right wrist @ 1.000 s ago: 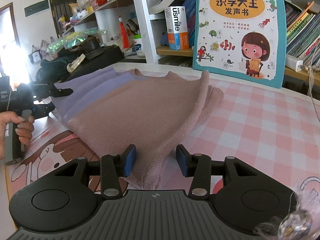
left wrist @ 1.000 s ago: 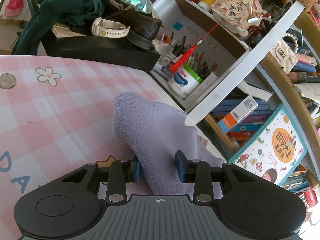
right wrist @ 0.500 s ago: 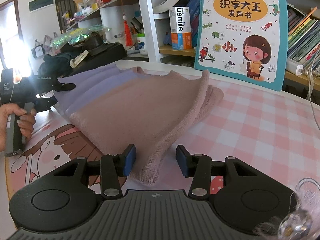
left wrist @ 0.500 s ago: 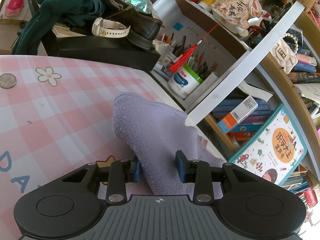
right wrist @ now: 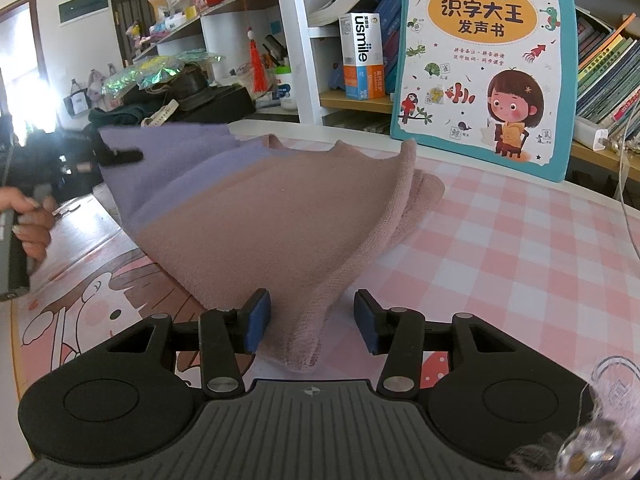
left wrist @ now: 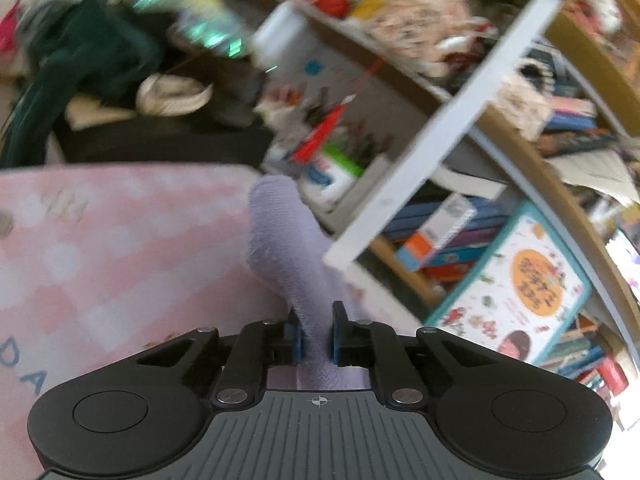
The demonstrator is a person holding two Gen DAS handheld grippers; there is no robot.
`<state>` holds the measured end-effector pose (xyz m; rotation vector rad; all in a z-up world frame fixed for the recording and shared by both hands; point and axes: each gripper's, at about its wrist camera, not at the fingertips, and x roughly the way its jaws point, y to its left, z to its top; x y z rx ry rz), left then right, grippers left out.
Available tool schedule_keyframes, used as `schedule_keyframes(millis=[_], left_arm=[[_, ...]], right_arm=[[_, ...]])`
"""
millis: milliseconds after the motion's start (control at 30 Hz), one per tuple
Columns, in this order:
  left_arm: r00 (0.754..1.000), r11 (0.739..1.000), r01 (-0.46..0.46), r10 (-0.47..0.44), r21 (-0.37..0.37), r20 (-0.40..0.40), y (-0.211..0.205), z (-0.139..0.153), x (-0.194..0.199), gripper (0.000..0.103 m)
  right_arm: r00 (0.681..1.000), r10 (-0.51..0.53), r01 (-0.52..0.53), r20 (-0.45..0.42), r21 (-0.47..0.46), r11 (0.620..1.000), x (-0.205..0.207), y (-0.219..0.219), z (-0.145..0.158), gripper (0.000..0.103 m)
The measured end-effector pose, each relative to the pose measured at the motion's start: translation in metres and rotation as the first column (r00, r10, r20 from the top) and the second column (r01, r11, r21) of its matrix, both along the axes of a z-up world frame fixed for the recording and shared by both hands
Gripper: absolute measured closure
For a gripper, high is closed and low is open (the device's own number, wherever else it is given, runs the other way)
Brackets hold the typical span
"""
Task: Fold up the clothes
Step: 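Lift the lavender half with the left gripper and fold it over the pink half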
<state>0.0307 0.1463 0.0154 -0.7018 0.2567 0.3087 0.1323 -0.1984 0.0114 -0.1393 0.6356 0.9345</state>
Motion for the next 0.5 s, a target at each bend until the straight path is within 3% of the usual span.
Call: schedule_keyframes(millis=[200,300,433,500], left_arm=[[0.997,0.988,0.057,-0.064,0.145,0.046,-0.033,0.036,0.003,0.092],[0.988,0.962,0.129,-0.144,0.240,0.047,-0.067,0.044,0.009,0.092],[0.968,0.906,0.219,-0.249,0.363,0.037,-0.112,0.054,0.018,0.091],[0.946,0.836,0.295,-0.323,0.463,-0.021,-0.144,0.047,0.020,0.091]], right_arm=[[1.000,0.002,-0.002,0.000,0.000,1.000,0.000,0.000,0.000,0.058],[1.000,0.001,-0.001,0.000,0.000,1.000,0.000,0.000,0.000,0.058],[1.000,0.002,-0.002,0.000,0.000,1.000,0.001,0.000,0.000,0.057],[1.000,0.003,-0.003,-0.001,0.001,1.000,0.000,0.000,0.000,0.057]])
